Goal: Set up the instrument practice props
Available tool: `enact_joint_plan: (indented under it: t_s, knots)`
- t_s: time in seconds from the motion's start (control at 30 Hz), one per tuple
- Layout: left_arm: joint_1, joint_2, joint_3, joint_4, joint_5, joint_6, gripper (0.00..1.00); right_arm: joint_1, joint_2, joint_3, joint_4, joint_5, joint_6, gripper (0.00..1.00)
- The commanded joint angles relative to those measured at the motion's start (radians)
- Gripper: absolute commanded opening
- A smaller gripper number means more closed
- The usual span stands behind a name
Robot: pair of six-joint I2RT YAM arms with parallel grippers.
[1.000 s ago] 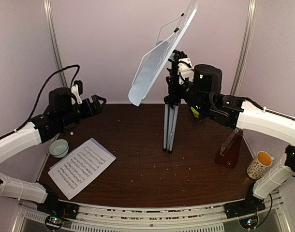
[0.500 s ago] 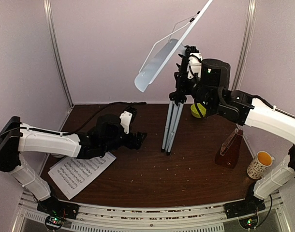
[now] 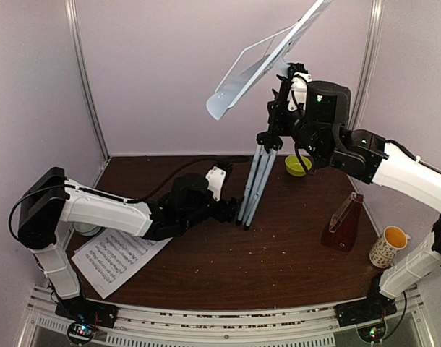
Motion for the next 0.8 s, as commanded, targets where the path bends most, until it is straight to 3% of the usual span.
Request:
enact_joint_plan:
  t_s: [0.0, 0.43, 0.77]
  knots:
    - [-0.01, 0.027, 0.051, 0.092, -0.042, 0.04, 0.74, 0.01, -0.086, 0.091, 0.209, 0.051, 0.041, 0.0]
    - [-0.033, 0.075, -0.008, 0.284, -0.039, 0.064, 0.73, 0.023, -0.085, 0.081, 0.22, 0.111, 0.049, 0.0]
    - [-0.034, 0.132, 0.065, 0.211, -0.216, 0.107, 0.64, 0.035, -0.095, 0.076, 0.21, 0.122, 0.074, 0.0]
